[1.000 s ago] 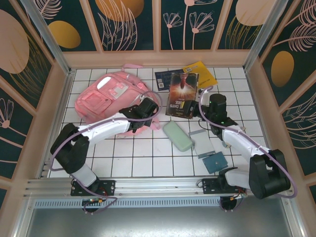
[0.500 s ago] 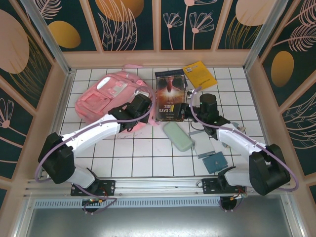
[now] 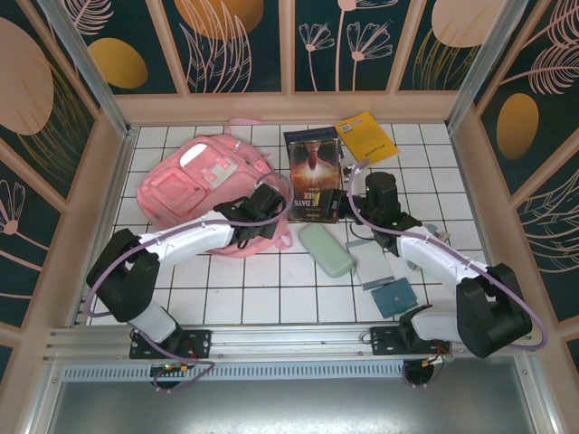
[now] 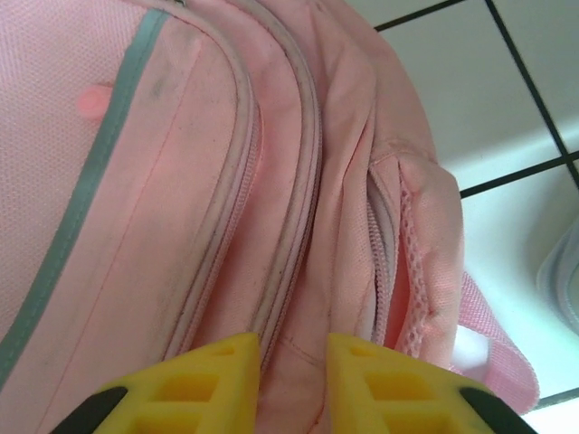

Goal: Pack the student bag

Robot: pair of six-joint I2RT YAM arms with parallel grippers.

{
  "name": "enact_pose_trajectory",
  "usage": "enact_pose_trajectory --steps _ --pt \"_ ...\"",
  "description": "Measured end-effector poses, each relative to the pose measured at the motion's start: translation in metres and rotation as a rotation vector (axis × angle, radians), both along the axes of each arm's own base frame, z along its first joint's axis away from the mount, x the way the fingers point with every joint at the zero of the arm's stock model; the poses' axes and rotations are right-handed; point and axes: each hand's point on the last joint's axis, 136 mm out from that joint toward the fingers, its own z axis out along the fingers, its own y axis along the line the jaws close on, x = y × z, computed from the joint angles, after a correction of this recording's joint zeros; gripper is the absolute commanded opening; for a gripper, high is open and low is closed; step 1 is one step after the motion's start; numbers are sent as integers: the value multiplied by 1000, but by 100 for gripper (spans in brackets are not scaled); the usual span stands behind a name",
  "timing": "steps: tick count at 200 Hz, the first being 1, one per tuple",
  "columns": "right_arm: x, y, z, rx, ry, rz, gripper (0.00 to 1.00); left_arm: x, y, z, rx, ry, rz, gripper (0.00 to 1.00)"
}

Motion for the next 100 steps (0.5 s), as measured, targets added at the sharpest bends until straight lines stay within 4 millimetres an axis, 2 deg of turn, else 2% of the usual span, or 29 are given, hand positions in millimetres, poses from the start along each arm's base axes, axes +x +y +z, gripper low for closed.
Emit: enact_pose_trajectory --steps 20,66,84,100 --pt "0 0 0 0 0 0 0 -1 -1 -6 4 15 -4 34" --pt "0 0 0 0 0 0 0 -4 -6 -7 -16 33 -20 36" --pt "0 0 0 0 0 -1 0 -5 -8 -8 -23 41 -30 46" --pt "0 0 0 0 0 -1 0 -6 -10 -8 -33 49 -44 46"
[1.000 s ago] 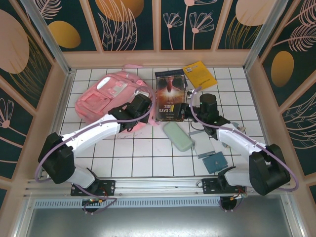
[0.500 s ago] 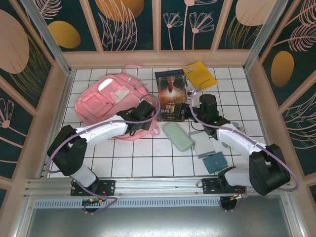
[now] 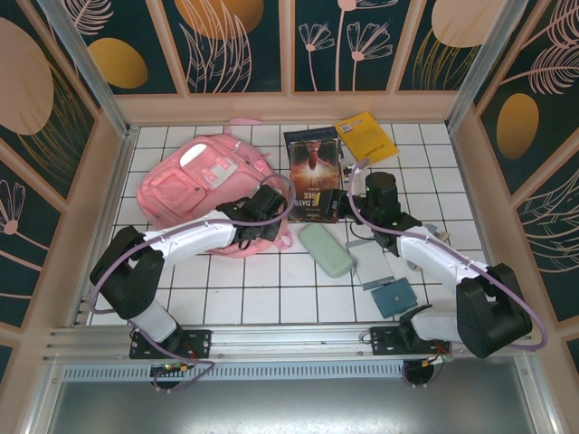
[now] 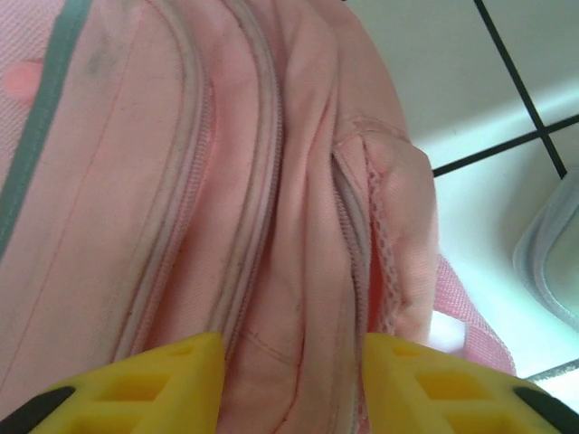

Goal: Pack the student bag

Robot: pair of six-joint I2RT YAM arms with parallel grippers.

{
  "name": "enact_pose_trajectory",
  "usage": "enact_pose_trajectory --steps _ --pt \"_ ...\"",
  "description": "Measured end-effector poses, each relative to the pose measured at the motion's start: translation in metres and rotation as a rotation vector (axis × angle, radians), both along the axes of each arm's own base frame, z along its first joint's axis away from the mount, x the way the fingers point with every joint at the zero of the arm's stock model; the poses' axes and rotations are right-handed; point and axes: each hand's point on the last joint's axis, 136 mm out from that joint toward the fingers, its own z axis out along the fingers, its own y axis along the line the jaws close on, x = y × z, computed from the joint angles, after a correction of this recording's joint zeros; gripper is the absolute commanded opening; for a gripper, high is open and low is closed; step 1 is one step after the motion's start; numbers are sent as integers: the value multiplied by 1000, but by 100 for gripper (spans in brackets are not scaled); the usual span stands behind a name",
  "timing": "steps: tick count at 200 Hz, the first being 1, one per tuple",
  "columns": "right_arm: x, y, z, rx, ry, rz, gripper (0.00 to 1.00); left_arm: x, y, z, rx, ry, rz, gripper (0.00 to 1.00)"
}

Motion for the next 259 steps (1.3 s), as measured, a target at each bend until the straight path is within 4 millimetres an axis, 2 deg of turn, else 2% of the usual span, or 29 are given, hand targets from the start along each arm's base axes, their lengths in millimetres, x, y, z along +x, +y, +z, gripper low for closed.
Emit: enact_pose_trajectory --steps 21,47,77,90,146,173,209,236,259 --pt "0 0 0 0 0 -1 0 -1 -2 0 -7 3 -8 40" --pt "0 0 0 0 0 -1 0 -1 -2 -1 -5 5 -16 24" --pt "0 0 0 0 0 -1 0 -1 -2 -3 4 9 -21 14" --pt "0 0 0 0 0 -1 0 -2 -2 -6 9 15 -22 0" --pt "0 0 0 0 0 0 0 2 4 -3 30 -10 -1 0" --pt "-1 0 0 5 3 4 0 8 15 26 25 -94 47 0" --pt "-3 8 4 51 23 30 0 14 38 92 -21 -274 152 0" --pt "-12 30 -1 92 67 86 0 15 57 130 -43 -387 224 0" --pt "-27 57 -13 117 130 154 0 16 67 149 -49 -449 267 0"
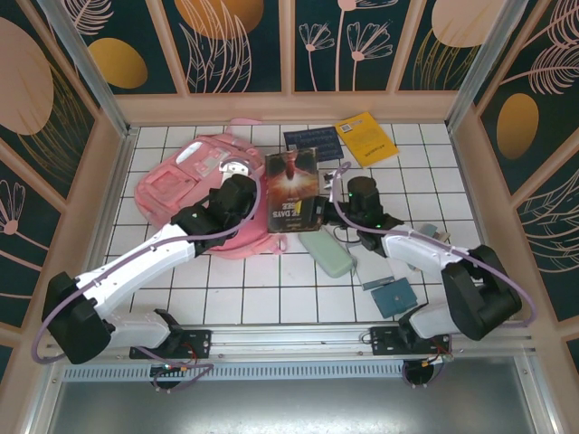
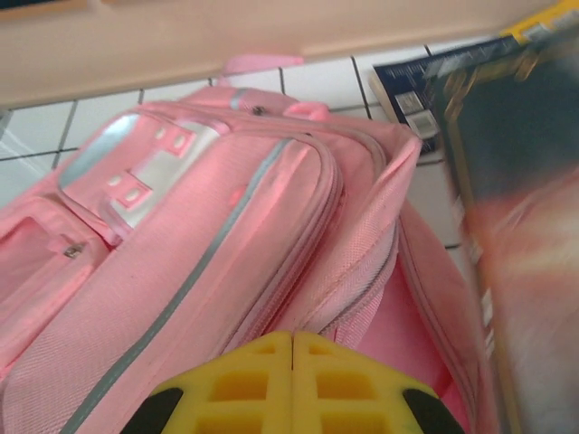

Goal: Pack the student bag

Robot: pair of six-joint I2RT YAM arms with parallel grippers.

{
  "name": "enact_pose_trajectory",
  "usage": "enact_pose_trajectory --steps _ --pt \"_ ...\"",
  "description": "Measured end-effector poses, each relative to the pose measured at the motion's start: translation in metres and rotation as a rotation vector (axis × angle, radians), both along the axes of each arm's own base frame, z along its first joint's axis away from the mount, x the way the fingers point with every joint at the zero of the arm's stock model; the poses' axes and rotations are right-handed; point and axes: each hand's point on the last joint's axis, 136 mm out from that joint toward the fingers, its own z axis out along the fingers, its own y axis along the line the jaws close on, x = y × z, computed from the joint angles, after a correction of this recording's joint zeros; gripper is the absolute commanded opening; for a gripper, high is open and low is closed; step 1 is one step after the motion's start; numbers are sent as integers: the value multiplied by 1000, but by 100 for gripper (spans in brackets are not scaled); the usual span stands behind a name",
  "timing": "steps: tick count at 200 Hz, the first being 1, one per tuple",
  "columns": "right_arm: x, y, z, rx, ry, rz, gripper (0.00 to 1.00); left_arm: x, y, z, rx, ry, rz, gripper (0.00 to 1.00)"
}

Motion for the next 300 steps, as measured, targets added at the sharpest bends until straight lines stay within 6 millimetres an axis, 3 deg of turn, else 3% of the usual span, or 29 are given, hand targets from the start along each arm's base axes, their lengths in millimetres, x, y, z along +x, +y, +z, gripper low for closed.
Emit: enact_pose_trajectory --steps 31,67,99,129,154,183,224,300 --pt "-3 22 -14 44 91 6 0 1 10 10 12 -39 45 0" --pt "3 27 -36 93 231 -62 0 4 15 16 21 -67 77 0" --pt "-13 35 -56 96 353 -68 0 13 10 26 4 -97 91 0" --pt "-30 56 -55 102 395 -16 0 21 4 32 6 -107 103 0" --pt "-29 71 -52 113 391 10 0 24 -4 33 -12 -100 81 0" --pt "-7 90 -48 146 376 5 0 24 -13 33 -42 -86 40 0" --pt "43 134 -43 227 332 -23 0 31 -33 45 -98 -78 -13 0" --pt "119 187 -82 292 337 -155 0 35 -52 57 -158 -67 -73 0"
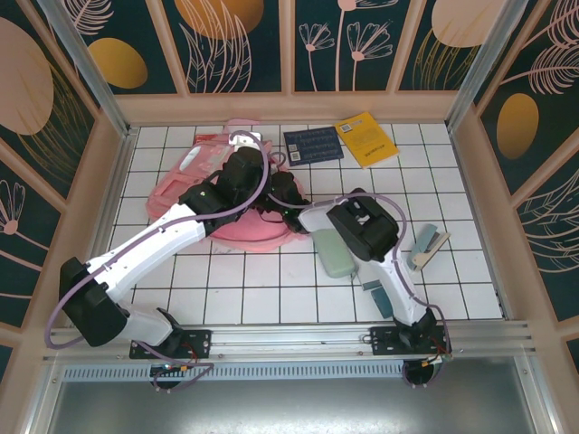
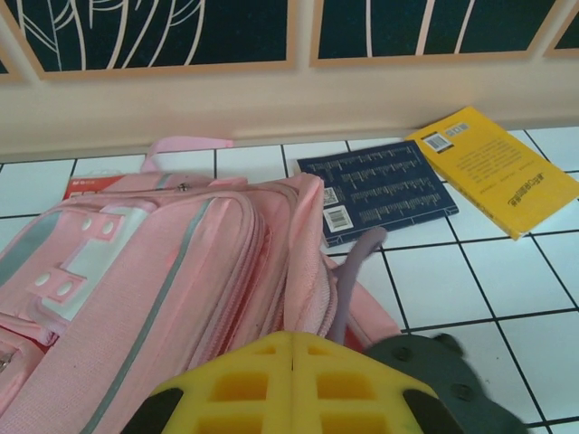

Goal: Pack the student bag

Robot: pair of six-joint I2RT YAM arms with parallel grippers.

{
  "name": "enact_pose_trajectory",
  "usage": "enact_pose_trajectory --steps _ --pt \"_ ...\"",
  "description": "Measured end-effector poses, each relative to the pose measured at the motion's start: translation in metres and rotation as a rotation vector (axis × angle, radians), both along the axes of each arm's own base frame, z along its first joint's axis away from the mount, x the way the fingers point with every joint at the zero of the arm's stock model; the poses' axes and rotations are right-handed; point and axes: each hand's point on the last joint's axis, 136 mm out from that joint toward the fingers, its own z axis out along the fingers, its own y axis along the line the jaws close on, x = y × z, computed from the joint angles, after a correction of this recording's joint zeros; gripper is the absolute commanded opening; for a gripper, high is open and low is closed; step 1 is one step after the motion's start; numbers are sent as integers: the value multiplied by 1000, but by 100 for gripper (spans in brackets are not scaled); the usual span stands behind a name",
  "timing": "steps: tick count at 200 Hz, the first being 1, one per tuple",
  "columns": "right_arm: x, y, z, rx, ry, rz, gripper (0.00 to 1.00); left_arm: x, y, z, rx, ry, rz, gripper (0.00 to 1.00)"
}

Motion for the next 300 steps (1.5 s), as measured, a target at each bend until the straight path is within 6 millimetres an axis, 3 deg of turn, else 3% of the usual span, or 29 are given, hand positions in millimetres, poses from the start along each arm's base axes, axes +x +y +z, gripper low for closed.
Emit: enact_pose_trajectory --steps 46,109,125,137,241,273,300 --pt "15 28 -11 -8 3 -48 4 2 -3 -4 0 10 -9 0" --pt "17 60 -11 18 -10 -30 47 3 -4 -3 -4 6 -9 0" --pt "14 59 -11 8 -17 -31 51 3 -4 -2 -5 2 -5 0" --pt "11 52 -9 -5 -19 -37 60 4 -3 -1 -5 -4 1 0" --pt "-23 -48 10 -257 -25 -166 61 2 13 -7 -2 -14 35 0" --pt "-31 -84 31 -331 -64 -212 61 0 19 -10 0 -13 42 0" --pt "-32 -126 46 -392 -96 -272 60 -4 23 -16 3 -9 42 0"
